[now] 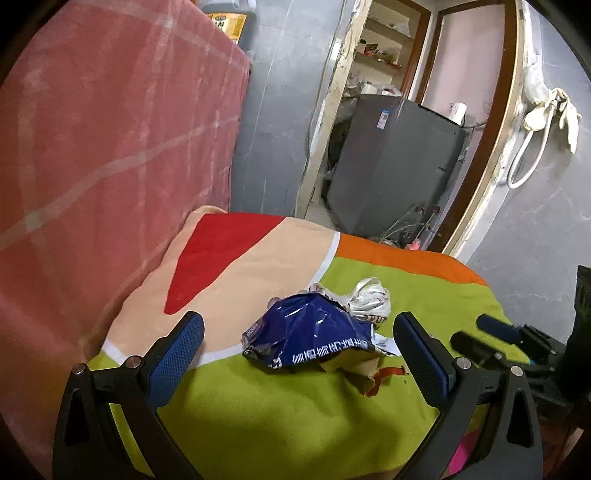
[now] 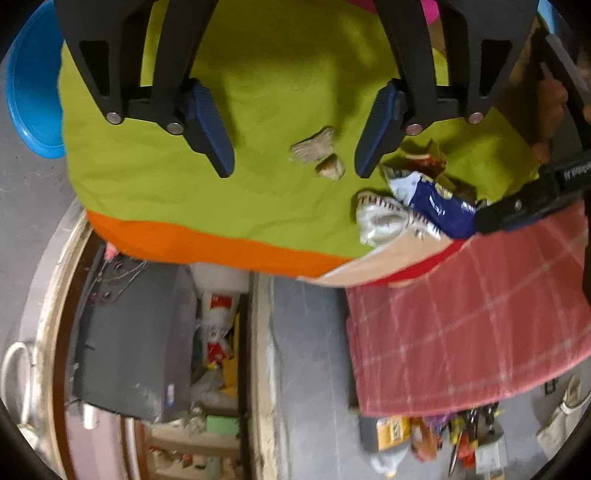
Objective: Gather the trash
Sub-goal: 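Grasp the blue chip bag with the left gripper while the right gripper grasps a brown fibrous piece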
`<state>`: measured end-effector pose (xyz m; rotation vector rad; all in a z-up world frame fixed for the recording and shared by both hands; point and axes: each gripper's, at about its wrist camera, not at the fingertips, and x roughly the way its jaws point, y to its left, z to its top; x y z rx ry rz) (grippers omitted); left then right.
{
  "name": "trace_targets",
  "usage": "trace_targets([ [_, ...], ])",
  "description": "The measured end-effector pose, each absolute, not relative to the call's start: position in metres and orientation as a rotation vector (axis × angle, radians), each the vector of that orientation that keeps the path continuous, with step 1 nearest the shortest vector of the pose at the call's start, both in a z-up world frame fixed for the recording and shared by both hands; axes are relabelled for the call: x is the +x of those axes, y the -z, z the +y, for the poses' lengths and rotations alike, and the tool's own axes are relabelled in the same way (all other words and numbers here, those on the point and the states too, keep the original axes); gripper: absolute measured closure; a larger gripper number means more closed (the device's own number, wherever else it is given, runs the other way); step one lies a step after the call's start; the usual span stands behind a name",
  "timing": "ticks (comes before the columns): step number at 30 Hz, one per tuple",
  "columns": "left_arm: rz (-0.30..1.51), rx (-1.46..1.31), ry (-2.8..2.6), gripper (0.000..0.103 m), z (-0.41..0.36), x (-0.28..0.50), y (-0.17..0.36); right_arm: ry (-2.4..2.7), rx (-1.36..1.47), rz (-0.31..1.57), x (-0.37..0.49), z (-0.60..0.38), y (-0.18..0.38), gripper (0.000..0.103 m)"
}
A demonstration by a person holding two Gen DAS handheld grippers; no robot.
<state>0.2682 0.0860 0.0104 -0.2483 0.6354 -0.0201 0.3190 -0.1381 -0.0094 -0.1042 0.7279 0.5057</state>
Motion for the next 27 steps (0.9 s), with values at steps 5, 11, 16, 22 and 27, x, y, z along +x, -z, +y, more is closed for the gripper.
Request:
trace_targets([
  [5,0.680,-0.274,0.044,0.022,0.088,0.277,-0.005,-0.530,-0.139,0.830,0.330,-0.127,0.023,0.054],
  [11,0.704,-0.280,0.062,0.036,0.088,0.281,0.000,-0.565,-0.156,0.897,0.336,-0.121,0.031,0.059],
  [16,0.725,-0.286,0.067,0.047,0.085,0.283,0.005,-0.576,-0.165,0.922,0.341,-0.118,0.033,0.062],
  [22,0.728,-0.311,0.077,0.057,0.085,0.280,0.007,-0.583,-0.147,0.929,0.342,-0.121,0.033,0.067],
  [27,0.713,-0.349,0.087,0.066,0.087,0.270,0.005,-0.590,-0.136,0.928,0.342,-0.121,0.034,0.074],
])
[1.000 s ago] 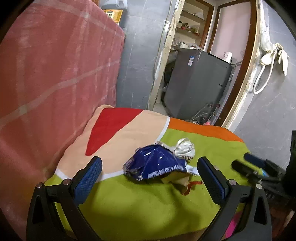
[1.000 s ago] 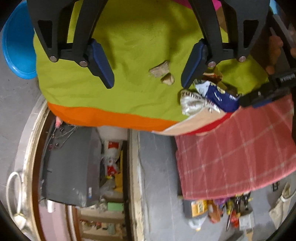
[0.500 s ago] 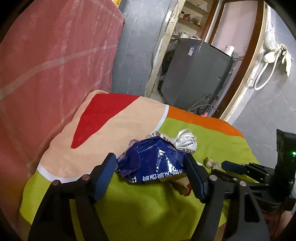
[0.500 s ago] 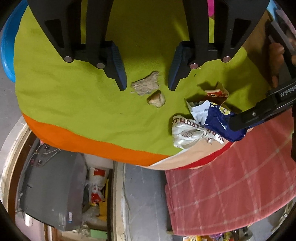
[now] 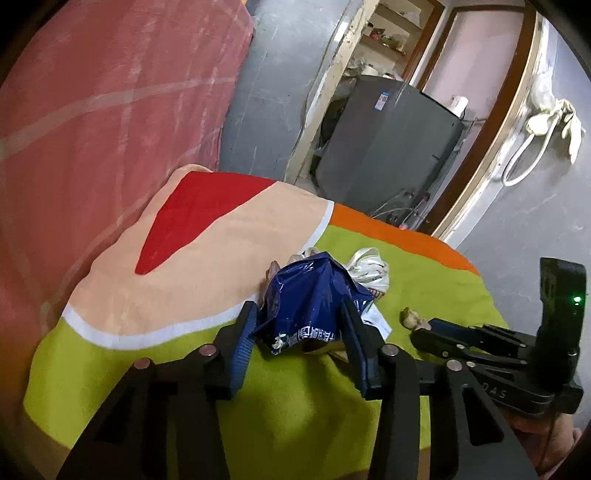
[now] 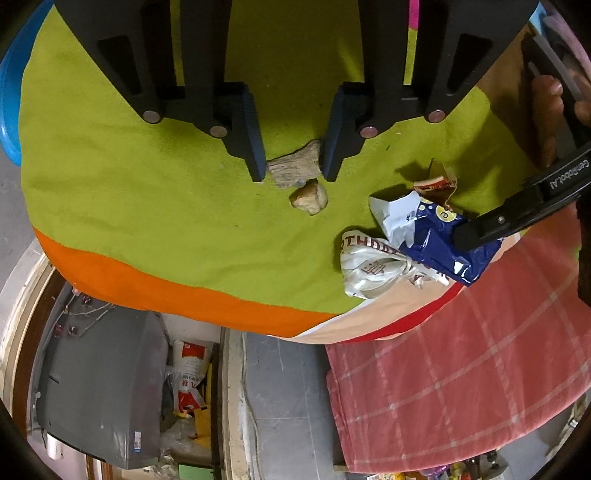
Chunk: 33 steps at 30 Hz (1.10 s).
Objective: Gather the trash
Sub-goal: 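Grasp the blue chip bag with the left gripper while the right gripper grasps a brown fibrous piece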
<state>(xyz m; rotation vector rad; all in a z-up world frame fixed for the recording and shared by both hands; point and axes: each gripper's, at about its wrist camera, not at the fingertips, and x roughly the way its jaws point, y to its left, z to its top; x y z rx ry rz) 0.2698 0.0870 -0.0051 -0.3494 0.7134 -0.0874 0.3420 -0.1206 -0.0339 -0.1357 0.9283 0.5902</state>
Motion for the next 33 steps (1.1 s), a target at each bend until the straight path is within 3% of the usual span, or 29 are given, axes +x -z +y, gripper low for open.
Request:
trace_targets([
  [14,0.700,-0.400,0.126,0.082,0.086,0.232,0.002,-0.607,-0.162,0.900,0.321,-0.120,0.034,0.075],
  [33,0.697,-0.270,0.150,0.088,0.043,0.187,0.000,-0.605,-0.138,0.747,0.257,-0.143,0.020,0.076],
])
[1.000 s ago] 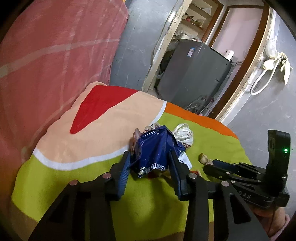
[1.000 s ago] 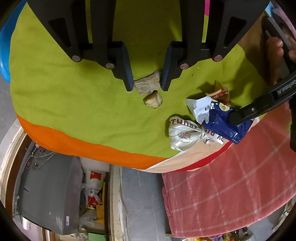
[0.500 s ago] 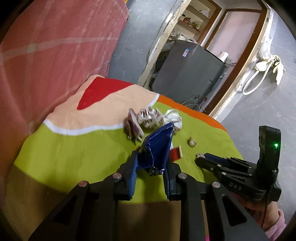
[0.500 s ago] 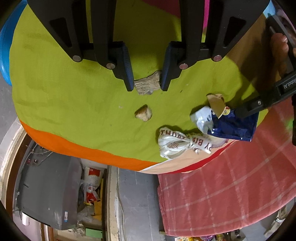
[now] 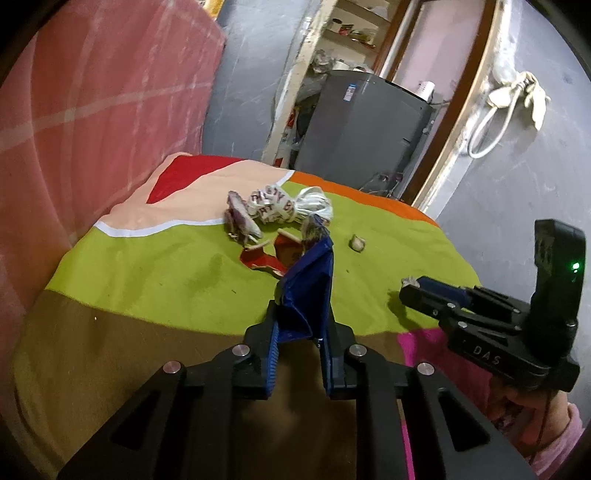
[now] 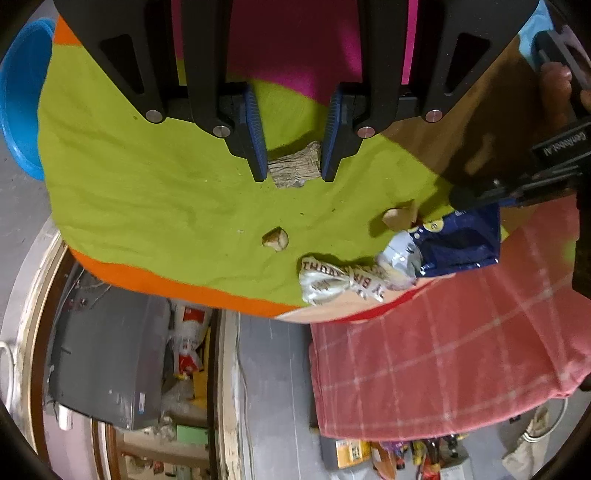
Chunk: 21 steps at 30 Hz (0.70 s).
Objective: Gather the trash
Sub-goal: 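Grasp the blue chip bag with the left gripper while the right gripper grasps a brown fibrous piece, then carry the blue chip bag and fibrous piece over the blue bucket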
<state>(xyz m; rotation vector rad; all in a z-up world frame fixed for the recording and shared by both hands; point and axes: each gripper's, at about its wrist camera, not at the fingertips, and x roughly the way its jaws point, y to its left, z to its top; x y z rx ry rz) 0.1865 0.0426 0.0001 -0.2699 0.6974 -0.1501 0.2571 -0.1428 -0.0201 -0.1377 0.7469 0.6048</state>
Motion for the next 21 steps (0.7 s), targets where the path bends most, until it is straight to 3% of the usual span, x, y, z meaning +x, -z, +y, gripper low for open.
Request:
trace_targets([
  [21,0.573,-0.203,0.232,0.091,-0.020,0.164,-0.016,-0.510,-0.089,0.499,0.196,-0.205,-0.020,0.076],
])
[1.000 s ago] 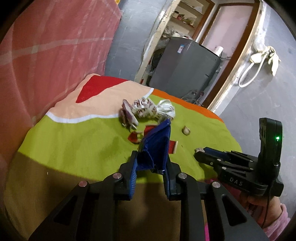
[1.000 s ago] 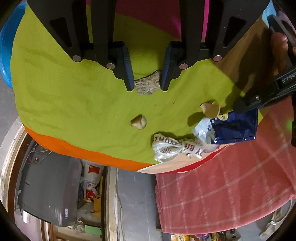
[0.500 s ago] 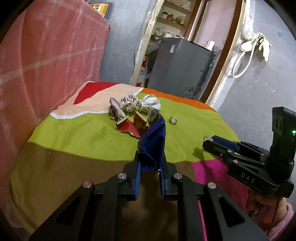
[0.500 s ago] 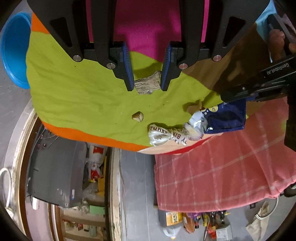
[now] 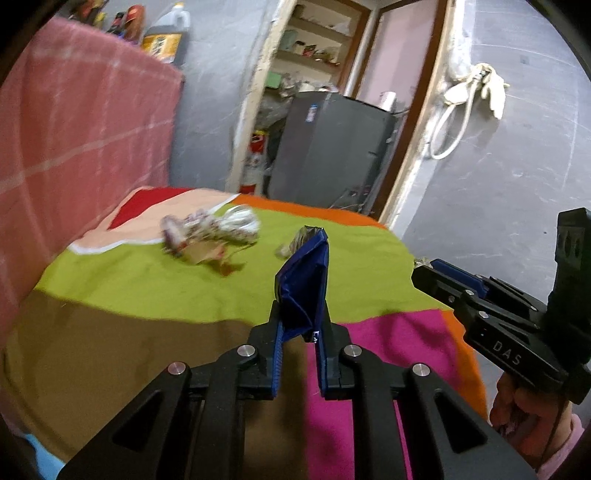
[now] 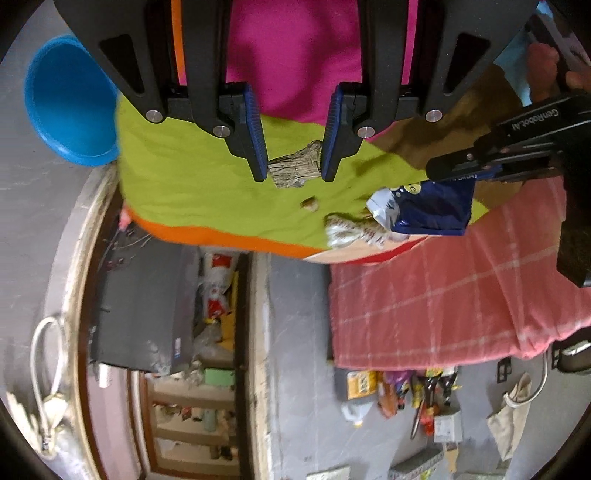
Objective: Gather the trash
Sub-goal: 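Carry the blue chip bag and fibrous piece over the blue bucket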
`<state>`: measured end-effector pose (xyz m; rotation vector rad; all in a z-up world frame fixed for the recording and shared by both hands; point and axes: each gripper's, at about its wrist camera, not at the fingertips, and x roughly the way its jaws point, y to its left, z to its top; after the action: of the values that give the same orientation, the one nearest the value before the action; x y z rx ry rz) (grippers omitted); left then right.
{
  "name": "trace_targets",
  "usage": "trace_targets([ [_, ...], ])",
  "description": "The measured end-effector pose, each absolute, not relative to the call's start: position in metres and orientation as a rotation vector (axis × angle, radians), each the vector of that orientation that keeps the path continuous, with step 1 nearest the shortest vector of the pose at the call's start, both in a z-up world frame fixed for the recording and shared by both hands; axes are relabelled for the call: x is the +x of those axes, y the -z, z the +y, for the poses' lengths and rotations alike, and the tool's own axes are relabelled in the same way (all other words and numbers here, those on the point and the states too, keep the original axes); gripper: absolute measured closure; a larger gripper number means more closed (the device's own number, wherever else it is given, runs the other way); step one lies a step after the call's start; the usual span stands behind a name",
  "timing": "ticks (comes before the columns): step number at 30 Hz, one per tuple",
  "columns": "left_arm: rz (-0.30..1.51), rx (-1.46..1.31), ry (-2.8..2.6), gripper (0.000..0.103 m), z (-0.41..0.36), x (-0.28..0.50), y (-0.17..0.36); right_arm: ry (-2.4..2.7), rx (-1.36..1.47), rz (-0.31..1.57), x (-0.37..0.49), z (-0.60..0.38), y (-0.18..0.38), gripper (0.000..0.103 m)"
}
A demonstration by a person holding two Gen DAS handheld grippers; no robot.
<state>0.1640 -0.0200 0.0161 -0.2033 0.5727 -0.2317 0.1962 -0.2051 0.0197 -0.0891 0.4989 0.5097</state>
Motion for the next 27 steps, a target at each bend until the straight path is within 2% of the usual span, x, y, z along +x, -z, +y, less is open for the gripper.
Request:
trace_targets([
  [14,0.470,-0.140,0.448,0.094,-0.141,0.219,-0.047,-0.273,-0.028,0.347,0.193,-0.318,-0.057,0.076],
  [27,0.478,-0.110,0.590,0.094,-0.265,0.285,-0.037,-0.061,0.033,0.331,0.221,-0.430,-0.044,0.076],
])
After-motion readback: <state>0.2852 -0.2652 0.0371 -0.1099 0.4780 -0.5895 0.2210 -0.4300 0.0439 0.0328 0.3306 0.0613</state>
